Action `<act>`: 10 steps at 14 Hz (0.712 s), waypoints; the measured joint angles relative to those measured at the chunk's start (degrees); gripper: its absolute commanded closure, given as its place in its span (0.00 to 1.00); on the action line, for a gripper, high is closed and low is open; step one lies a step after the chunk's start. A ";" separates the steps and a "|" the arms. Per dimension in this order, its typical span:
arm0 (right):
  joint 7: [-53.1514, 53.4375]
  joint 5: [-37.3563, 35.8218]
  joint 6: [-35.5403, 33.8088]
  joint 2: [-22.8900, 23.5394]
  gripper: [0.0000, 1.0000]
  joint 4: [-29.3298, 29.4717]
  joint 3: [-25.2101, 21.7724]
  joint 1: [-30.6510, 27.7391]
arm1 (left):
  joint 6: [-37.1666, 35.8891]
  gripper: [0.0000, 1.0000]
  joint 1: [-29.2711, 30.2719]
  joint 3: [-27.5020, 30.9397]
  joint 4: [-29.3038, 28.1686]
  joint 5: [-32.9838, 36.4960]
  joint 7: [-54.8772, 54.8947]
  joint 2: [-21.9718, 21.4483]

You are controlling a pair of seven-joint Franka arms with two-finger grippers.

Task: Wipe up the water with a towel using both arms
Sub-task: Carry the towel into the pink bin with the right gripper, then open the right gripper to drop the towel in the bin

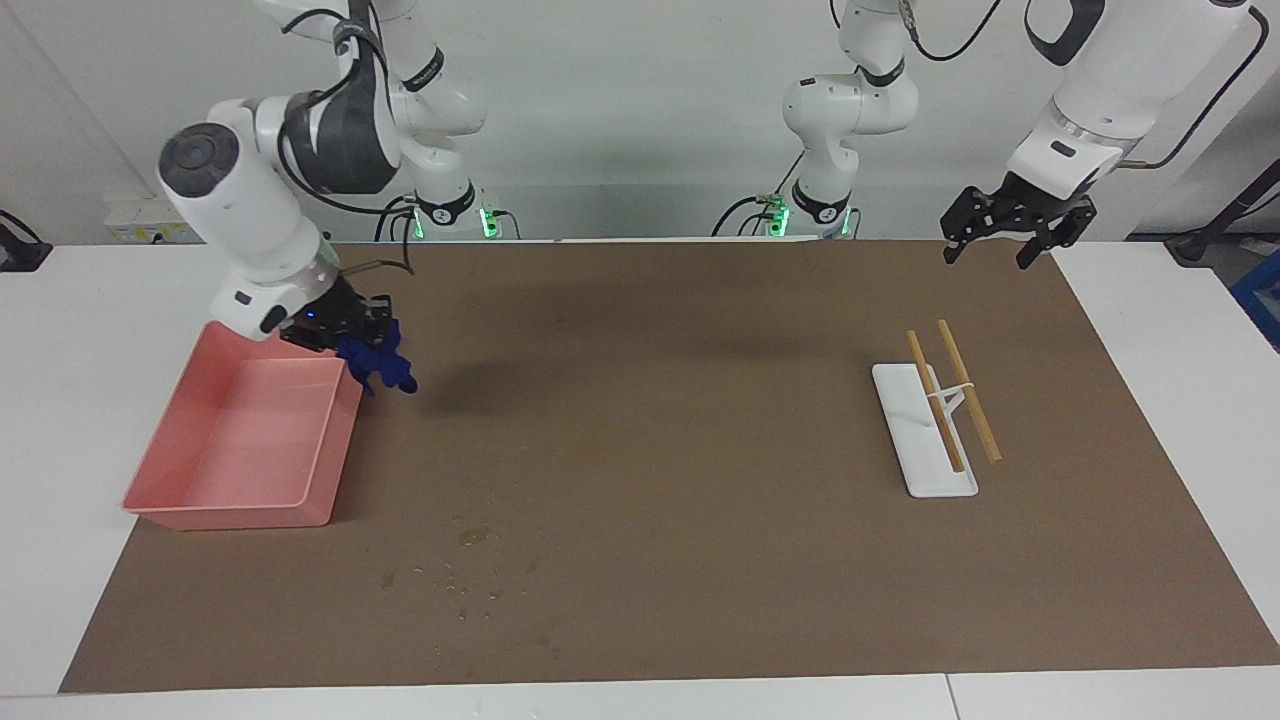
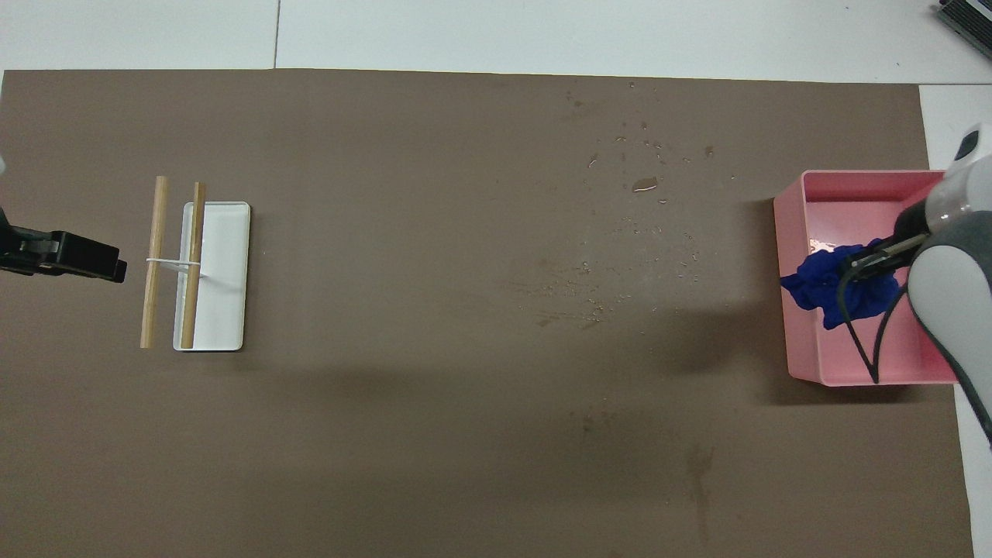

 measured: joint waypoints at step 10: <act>-19.43 -1.60 15.38 1.80 0.00 -4.92 0.04 -7.99 | 0.00 0.00 0.00 0.00 0.00 0.00 0.00 0.00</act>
